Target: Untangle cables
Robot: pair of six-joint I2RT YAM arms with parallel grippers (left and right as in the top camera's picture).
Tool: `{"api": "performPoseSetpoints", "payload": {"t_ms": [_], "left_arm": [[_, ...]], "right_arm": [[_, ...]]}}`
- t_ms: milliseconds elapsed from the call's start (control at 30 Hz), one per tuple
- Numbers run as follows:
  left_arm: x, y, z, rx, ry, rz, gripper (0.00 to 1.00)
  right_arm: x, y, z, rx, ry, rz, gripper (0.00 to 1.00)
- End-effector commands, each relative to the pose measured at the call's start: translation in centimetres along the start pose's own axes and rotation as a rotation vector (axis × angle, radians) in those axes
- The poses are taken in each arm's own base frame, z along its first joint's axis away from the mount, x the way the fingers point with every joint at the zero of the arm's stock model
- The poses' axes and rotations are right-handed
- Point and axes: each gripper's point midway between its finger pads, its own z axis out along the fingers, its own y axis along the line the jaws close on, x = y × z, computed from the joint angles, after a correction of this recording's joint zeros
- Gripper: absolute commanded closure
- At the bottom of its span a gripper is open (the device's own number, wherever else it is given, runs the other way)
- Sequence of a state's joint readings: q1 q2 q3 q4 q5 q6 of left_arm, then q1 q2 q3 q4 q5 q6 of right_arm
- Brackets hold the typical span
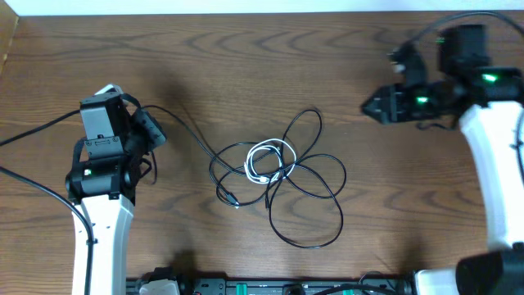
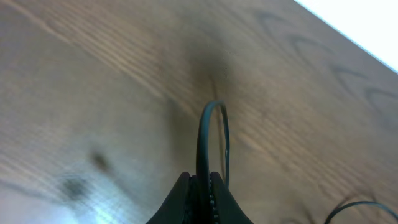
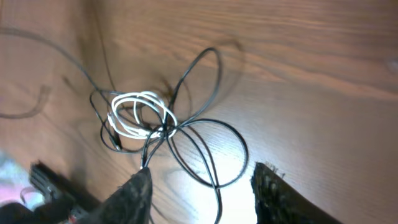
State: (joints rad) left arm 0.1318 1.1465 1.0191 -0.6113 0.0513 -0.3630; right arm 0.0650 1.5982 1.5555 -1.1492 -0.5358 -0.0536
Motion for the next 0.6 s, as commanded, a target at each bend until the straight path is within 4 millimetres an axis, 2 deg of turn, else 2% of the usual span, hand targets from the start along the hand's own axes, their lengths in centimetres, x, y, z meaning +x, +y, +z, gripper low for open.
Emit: {"api": "performPoseSetpoints", "payload": {"t_ms": [0,33,200,367,400,567], "left_arm": [[0.4,0.8,0.2,-0.05,0.023,0.015,0.93],[0.9,1.1,0.4,-0.06,0.048,0.015,0.93],[3.5,1.3,1.0,-0.064,0.17,0.011,0.93],[5.3,0.4,1.9,-0.005,0.273,0.0,0.93],[5.8,0.2,2.2,-0.002,0.296,0.003,0.92],[6.7,-0.8,2.6,0.012,0.325,0.036,0.93]], "right_arm": [[0.8,2.9,4.4,-0.089,0.097,-0.166,0.41],[1.0,3.6,5.9,-0.105,0.122,-0.219,0.36],[2.2,5.7,11.2,-0.16,0.204,-0.398,0.32],[3.6,5.1,16.0,-0.069,0.291,-0.482,0.32],[4.5,5.1,17.5,-0.055,0.326,-0.5,0.33],[6.4,5.6,20.5,-0.043,0.393,-0.541,0.36]]}}
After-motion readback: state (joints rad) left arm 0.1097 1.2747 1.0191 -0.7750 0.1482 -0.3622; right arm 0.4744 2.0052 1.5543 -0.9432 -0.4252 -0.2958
